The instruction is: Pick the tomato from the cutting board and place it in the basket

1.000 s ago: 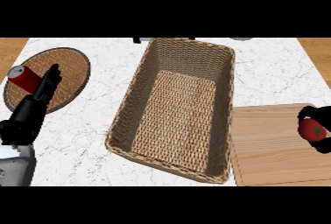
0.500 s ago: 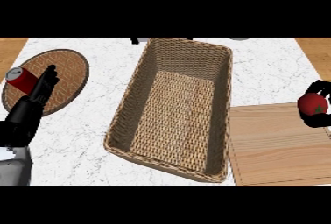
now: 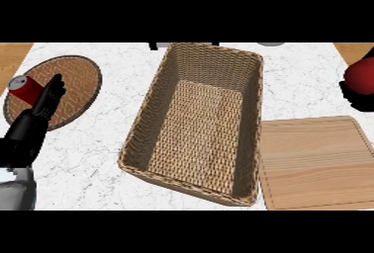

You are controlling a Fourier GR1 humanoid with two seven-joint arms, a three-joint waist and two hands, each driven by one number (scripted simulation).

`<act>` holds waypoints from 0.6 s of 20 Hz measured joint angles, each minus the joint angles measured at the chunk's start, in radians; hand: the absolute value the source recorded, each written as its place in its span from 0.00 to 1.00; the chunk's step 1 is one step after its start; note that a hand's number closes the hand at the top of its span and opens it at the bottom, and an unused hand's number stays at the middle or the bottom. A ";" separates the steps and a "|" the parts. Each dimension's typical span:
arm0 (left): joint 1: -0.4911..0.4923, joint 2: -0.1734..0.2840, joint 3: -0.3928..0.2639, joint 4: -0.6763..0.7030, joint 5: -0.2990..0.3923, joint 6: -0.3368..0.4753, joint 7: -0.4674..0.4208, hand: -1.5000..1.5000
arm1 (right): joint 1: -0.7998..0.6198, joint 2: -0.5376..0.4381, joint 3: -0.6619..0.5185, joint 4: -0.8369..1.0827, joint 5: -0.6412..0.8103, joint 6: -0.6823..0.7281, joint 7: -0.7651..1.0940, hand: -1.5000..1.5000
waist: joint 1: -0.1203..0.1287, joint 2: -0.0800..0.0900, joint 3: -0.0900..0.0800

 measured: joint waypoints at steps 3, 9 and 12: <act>-0.024 0.003 -0.002 0.002 0.001 -0.007 0.014 0.50 | -0.063 0.019 0.019 -0.151 -0.067 0.090 0.167 1.00 | 0.010 0.005 0.000; -0.048 -0.007 -0.012 0.026 -0.007 -0.010 0.001 0.50 | -0.259 0.064 0.103 -0.330 -0.170 0.222 0.560 1.00 | 0.033 0.013 0.001; -0.047 -0.011 -0.015 0.023 -0.008 -0.016 -0.003 0.50 | -0.379 0.095 0.161 -0.344 -0.195 0.248 0.736 1.00 | 0.044 0.016 0.001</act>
